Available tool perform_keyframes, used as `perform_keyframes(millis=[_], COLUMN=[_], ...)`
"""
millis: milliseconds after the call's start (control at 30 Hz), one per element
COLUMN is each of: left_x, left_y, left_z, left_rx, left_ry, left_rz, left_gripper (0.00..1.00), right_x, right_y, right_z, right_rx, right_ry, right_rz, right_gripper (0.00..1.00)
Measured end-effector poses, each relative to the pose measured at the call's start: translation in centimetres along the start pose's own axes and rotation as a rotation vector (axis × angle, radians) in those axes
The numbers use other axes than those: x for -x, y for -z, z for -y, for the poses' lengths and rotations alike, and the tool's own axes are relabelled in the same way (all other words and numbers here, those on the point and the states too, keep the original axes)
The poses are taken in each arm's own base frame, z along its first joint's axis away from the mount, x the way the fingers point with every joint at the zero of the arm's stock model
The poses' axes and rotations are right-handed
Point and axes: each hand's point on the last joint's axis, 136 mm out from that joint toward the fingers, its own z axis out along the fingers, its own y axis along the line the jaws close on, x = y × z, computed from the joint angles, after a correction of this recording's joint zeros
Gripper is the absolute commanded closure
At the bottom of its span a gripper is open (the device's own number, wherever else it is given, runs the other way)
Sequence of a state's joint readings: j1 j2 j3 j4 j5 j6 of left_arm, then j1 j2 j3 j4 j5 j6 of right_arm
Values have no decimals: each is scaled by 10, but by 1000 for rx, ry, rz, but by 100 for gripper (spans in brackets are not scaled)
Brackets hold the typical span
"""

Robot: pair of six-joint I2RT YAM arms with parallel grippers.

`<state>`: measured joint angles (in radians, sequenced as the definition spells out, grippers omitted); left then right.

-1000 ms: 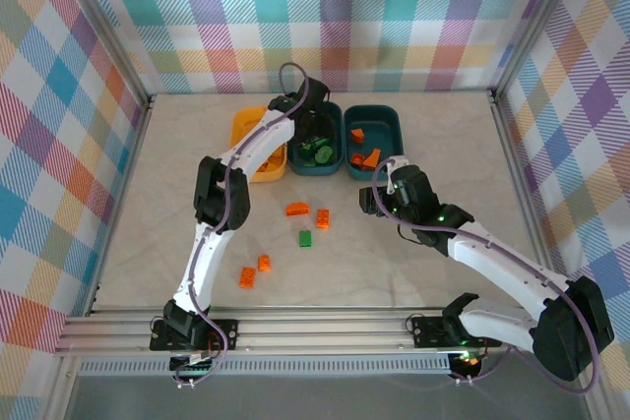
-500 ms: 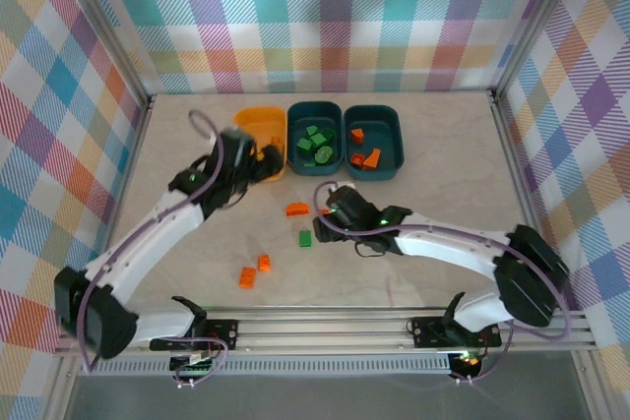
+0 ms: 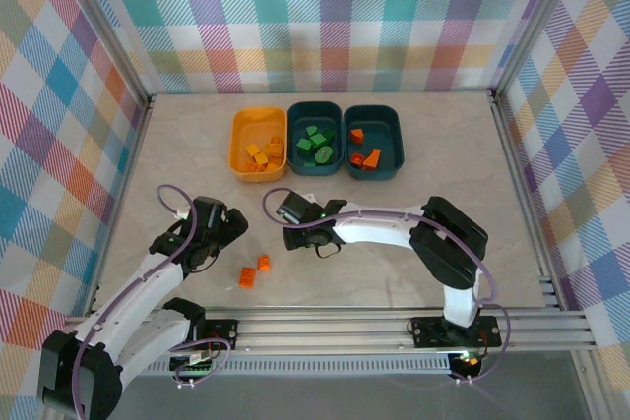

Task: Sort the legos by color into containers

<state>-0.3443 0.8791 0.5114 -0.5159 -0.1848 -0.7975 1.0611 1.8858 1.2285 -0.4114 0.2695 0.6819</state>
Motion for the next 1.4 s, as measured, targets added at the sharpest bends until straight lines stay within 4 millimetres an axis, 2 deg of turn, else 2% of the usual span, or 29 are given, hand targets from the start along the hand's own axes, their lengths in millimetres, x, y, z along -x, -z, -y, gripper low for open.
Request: perform_keyframes(millis=[167,400,567,733,900,967,1067,1200,1300,1400], left_x=[2,6,6,4,1,-1,-7,-18,-27,-33], left_y=[1,3,3,1,1,1,3,3,3,6], left_z=[1,5,5,7,8,10,24,50,60,67], left_rx=[-10,-34,-39,-46,-53,-65,-138,-279,-339,-386], left_ry=[14,34,38,40,33,23,8,-9,-19,-29], left_rz=[7,23,17,2,-15,-28,-69,-135,-185,-213], left_gripper=[0,0,0,0,0,0,0,0,0,0], right_x=[-7,-3,2,22,59,77,113,179,222,238], right_y=[-17,-14,-5,17,38,43,49,55,49,30], right_z=[4,-1,-4,-9,-14,-10,12,52,74,86], right_rx=[-48,-58,-52,-37,-30,-31,-44,-52,-47,-56], right_ry=[-2,12,43,82,120,123,90,3,-40,-44], right_rz=[-44,-35,-6,68,162,201,261,342,390,382], right_gripper=[43,65,68,68,68,68,68,68,68,66])
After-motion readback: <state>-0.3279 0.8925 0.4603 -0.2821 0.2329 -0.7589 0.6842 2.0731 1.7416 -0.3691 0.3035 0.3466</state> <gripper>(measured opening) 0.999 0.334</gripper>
